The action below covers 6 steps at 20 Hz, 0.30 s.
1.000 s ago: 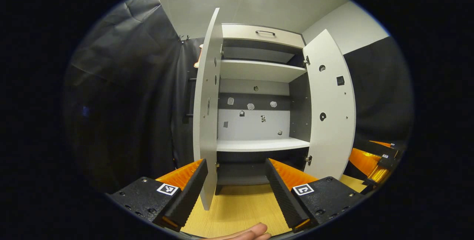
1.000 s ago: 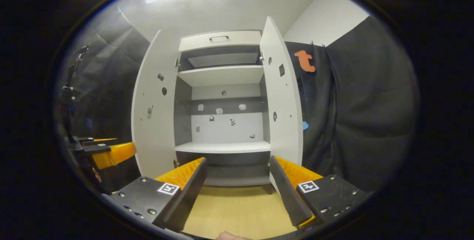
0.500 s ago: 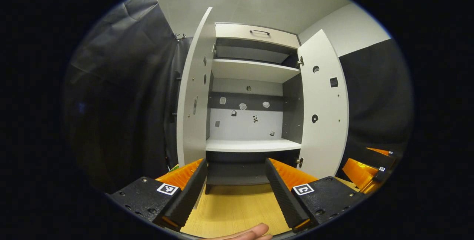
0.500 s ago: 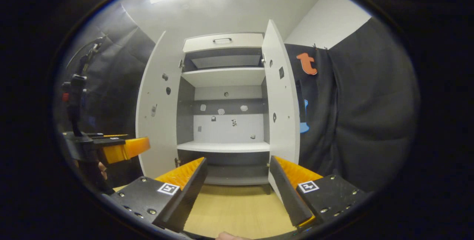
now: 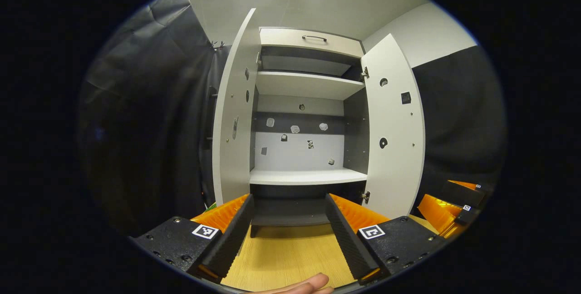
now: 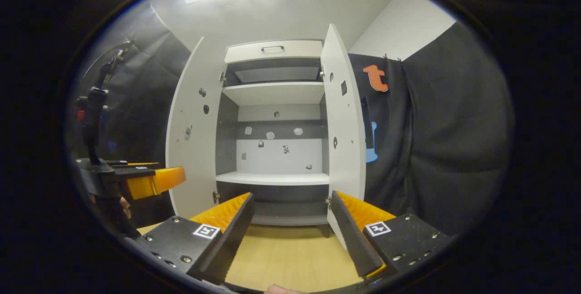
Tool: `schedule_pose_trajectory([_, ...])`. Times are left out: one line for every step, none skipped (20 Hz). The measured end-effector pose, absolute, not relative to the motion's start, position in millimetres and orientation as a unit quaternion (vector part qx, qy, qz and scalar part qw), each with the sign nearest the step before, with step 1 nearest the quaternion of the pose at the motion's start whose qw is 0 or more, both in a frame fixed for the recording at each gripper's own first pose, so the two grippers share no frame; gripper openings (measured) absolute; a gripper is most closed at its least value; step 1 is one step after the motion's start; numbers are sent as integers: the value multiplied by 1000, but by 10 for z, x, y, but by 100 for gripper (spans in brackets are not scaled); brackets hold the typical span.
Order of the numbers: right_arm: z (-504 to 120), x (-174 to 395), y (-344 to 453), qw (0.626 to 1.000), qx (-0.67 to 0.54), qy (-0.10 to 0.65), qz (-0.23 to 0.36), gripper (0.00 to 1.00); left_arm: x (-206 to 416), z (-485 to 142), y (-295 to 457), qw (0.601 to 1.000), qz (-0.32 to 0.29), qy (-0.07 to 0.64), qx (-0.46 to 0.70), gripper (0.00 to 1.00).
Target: Open the right door of the double-door shoe cabinet with the right hand, and open the left door with the left hand.
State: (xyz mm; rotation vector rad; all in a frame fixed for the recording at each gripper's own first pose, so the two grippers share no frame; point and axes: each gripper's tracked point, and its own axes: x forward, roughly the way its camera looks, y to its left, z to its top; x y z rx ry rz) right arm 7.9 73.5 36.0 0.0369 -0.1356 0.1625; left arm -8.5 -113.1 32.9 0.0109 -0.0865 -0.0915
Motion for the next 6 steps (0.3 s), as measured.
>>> schedule_pose_trajectory([358,79,738,994,19,-68,81,98,-83,326,-1129,998,-46,-43,7,96])
schedule_pose_trajectory([358,78,744,994,20,-68,82,100,-81,320,-1114,998,-44,-41,7,96])
schedule_pose_trajectory([346,88,759,994,20,-67,83,100,-80,323,-1098,998,-42,-42,7,96])
schedule_pose_trajectory([340,90,767,994,19,-66,84,98,-79,327,-1092,998,-41,-43,6,96])
schedule_pose_trajectory([334,96,771,994,18,-65,83,98,-82,322,-1080,998,-39,-43,5,96])
schedule_pose_trajectory([331,97,780,994,16,-65,85,98,-80,326,-1080,998,-37,-43,4,96])
